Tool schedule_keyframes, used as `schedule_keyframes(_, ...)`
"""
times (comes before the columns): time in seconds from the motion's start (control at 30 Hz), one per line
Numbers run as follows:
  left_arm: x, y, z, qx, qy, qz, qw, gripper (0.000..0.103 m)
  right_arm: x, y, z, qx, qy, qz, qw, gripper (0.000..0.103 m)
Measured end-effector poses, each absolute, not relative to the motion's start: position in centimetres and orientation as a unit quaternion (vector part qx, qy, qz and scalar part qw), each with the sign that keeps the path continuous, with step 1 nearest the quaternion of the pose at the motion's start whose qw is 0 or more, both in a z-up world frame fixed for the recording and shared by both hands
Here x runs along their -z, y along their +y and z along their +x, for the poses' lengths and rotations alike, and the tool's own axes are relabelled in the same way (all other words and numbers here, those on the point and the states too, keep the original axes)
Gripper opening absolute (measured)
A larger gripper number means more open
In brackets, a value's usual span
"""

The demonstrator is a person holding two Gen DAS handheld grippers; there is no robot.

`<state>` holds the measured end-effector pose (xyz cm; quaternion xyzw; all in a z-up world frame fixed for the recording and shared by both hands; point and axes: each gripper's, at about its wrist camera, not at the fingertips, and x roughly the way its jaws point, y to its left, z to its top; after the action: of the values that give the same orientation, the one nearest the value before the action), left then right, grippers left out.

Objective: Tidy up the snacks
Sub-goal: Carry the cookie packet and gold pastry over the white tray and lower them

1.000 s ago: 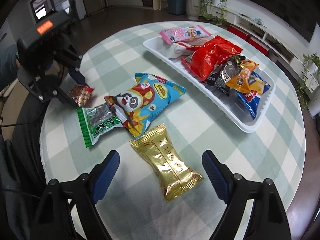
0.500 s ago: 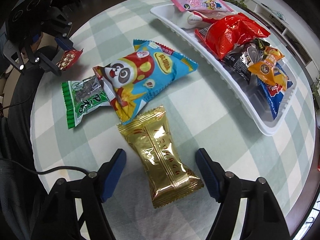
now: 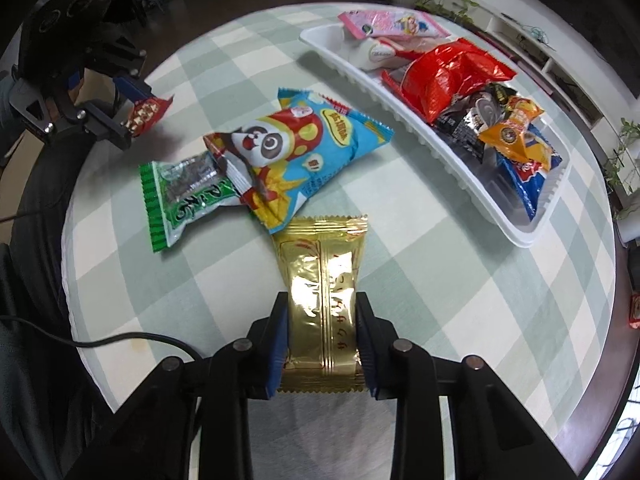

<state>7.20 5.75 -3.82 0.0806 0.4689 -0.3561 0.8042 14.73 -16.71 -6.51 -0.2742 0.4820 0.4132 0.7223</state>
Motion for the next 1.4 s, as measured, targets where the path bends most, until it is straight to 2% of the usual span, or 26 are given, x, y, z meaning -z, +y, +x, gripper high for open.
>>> schedule_keyframes(0.2,3.1,6.8,7.1,0.345,0.454,0.047,0.820,0.030,3.5,-19.7,13.4,-0.404,0.439,-0.143,0.790,0.033)
schedule_keyframes(0.67,-0.7,9.0,10.3,0.306,0.401,-0.038,0.863,0.030,0.2,-24.9,17.7,-0.310,0.408,0.043,0.857,0.033)
schedule_keyframes(1.1,-7.4,7.5,21.7,0.234,0.345,-0.087,0.905,0.030,-6.0,-21.8,24.4,-0.237,0.338,0.102,0.905,0.033)
schedule_keyframes(1.23,-7.1,5.8,25.3,0.218,0.357,-0.078,0.905,0.030,-5.1,-18.9,26.7,-0.239,0.350,0.090,0.901,0.033)
schedule_keyframes(1.4,-4.0,4.1,28.3,0.205,0.382,-0.068,0.899,0.031,-1.4,-16.2,29.2,-0.222,0.391,0.067,0.890,0.033)
